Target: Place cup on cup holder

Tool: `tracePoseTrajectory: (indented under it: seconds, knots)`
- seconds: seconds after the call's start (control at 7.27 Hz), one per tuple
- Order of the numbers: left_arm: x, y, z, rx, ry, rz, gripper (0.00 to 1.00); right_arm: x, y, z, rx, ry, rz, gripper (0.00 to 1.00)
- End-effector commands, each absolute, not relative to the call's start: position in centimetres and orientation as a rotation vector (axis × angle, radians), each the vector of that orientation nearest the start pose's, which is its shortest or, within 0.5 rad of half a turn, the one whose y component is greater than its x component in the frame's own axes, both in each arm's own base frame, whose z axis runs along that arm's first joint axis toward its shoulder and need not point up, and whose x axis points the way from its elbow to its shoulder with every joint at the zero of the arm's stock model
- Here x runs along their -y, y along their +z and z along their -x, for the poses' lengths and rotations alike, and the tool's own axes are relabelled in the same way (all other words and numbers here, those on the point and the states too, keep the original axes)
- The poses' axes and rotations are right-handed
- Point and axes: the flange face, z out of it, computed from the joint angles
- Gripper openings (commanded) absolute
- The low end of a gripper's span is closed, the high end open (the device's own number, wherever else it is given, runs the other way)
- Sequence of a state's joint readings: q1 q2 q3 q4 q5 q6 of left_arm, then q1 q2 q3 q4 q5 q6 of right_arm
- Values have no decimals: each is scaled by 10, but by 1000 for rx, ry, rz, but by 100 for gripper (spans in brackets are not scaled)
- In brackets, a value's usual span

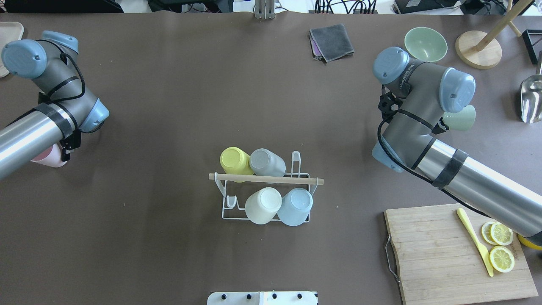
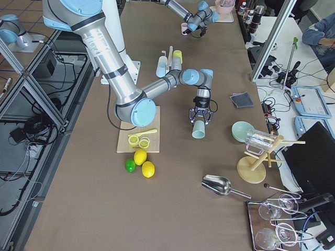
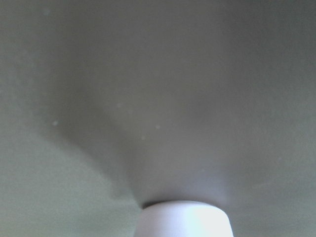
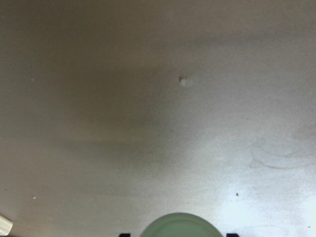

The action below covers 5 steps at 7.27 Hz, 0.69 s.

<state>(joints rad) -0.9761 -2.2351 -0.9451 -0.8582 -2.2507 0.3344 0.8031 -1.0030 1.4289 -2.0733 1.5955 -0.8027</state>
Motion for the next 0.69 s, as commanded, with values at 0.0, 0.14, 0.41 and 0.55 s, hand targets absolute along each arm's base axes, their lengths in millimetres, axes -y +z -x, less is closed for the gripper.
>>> tracePoseTrajectory:
  seconds: [0.0, 0.14, 0.41, 0.55]
  knots:
    - [606, 601, -322, -572, 627, 746, 8, 580, 462, 330, 54, -1525, 55, 0]
    - [605, 587, -318, -573, 634, 748, 0, 584, 456, 310, 93, -1502, 32, 0]
    - [607, 552, -291, -605, 678, 754, 0, 596, 435, 245, 225, -1383, -37, 0]
    - [606, 525, -277, -617, 682, 732, 0, 582, 424, 228, 208, -1395, -42, 0]
